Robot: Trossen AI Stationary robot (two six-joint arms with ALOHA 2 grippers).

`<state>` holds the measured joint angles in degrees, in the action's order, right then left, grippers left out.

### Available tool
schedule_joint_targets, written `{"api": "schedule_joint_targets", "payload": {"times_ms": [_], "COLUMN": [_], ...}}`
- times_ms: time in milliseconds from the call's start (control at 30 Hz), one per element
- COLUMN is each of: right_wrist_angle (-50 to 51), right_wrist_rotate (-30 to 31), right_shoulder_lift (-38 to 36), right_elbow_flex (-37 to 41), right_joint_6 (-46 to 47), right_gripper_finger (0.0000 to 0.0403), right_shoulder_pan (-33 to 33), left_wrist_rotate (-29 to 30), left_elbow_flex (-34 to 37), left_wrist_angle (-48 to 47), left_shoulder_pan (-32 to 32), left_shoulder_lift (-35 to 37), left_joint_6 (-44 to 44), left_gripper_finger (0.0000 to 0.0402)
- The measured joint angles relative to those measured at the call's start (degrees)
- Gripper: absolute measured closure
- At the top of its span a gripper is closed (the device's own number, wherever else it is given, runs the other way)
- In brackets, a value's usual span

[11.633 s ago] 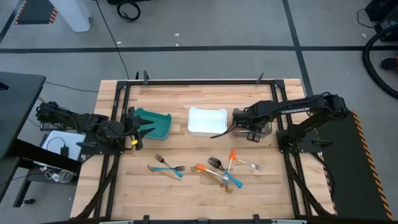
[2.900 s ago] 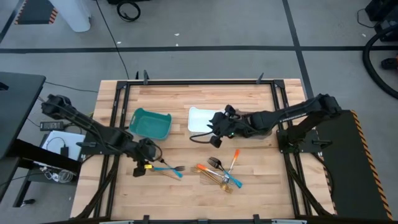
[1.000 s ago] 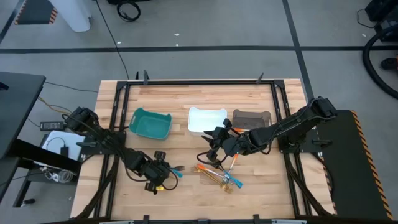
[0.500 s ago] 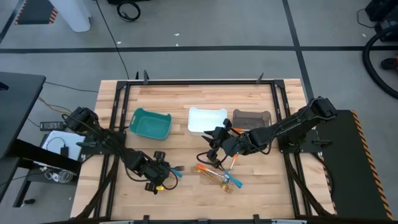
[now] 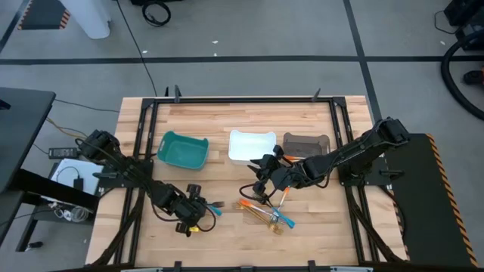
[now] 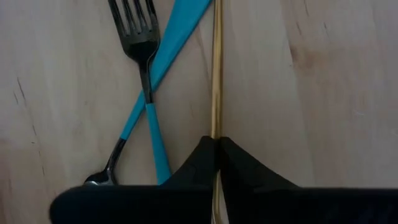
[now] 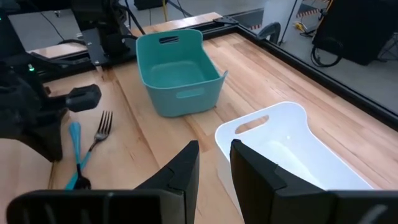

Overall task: Sort silverware by color (type)
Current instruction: Put the left gold fork into the green bin

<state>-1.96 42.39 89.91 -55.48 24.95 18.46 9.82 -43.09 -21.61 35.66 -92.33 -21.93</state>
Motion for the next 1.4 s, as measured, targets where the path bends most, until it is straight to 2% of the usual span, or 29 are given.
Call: {"api": "schedule_joint_targets", "payload": {"times_ms": [633,933,1400], "right_wrist_angle": [-0.8,-0.9,-0.9], "right_wrist_rotate": [0.1,0.1,0.1], "right_shoulder_lift": [0.0,0.0,0.0], "right_elbow_flex": [0.0,0.0,0.0], "right_joint_6": [-0.7,-0.7,-1.1], "right_gripper_finger": [0.0305,0.0305,0.0305], "right_shoulder_pan": [0.0,0.0,0.0], "left_wrist_rotate": [-0.1,5.7,11.2], "left_elbow_flex": [-1.1,-1.1,-1.2], "left_wrist_angle": [-7.3,-14.9,-22.7], "left_shoulder_pan": [-1.2,-3.3,-8.3], "left_shoulder_lift": [9.9,18.0,30.4], "left_joint_6": [-1.0,-1.4,-1.4], "left_gripper_finger": [0.0387,0.0387,0.0387]}}
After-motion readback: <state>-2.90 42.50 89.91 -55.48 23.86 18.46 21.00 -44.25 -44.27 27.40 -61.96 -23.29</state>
